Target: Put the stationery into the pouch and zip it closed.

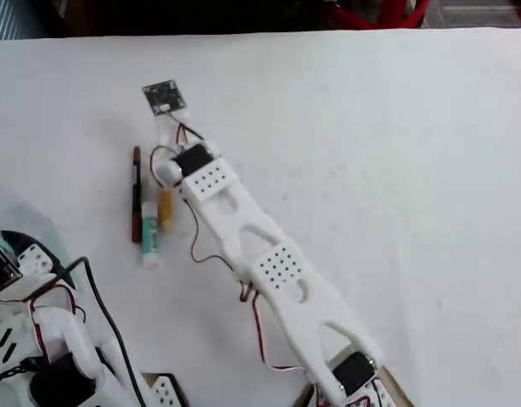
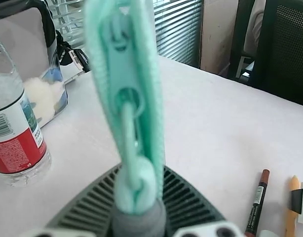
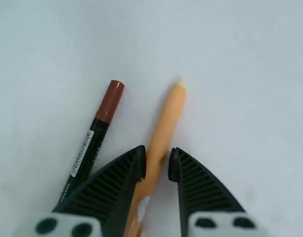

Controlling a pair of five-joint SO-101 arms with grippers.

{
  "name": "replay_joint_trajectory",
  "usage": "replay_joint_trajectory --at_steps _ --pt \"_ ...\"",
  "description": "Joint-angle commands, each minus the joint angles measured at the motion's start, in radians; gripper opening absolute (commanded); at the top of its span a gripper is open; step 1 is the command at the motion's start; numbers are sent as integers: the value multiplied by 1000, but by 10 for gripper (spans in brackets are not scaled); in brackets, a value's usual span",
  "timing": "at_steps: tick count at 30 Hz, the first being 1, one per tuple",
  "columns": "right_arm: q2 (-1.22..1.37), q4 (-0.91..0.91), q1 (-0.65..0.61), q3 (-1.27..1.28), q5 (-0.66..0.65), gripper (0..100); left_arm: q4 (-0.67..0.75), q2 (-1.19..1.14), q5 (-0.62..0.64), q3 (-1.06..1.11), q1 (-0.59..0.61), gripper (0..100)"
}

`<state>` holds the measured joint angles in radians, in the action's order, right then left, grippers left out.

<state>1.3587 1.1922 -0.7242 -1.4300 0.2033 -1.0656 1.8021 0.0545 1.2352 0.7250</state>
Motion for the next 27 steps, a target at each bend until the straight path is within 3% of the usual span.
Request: replay_joint_trajectory --at_steps 1,5,12,16,19,22,27 --pt "-30 45 30 -40 -12 84 9 2 8 -14 -13 24" --pt "-33 70 51 -49 -11 84 17 2 8 -14 -71 24" --pt "-31 65 61 -48 -23 88 137 -2 2 -15 -277 26" --pt "-31 64 54 -41 -112 80 181 -5 -34 -66 -407 25" --pt "-33 82 59 -41 -127 19 184 -5 -57 -132 -522 24" --pt "-35 104 87 -41 -127 21 221 -5 -95 -170 -613 24" --pt "-38 140 140 -51 -126 17 221 -5 -138 -167 -653 24"
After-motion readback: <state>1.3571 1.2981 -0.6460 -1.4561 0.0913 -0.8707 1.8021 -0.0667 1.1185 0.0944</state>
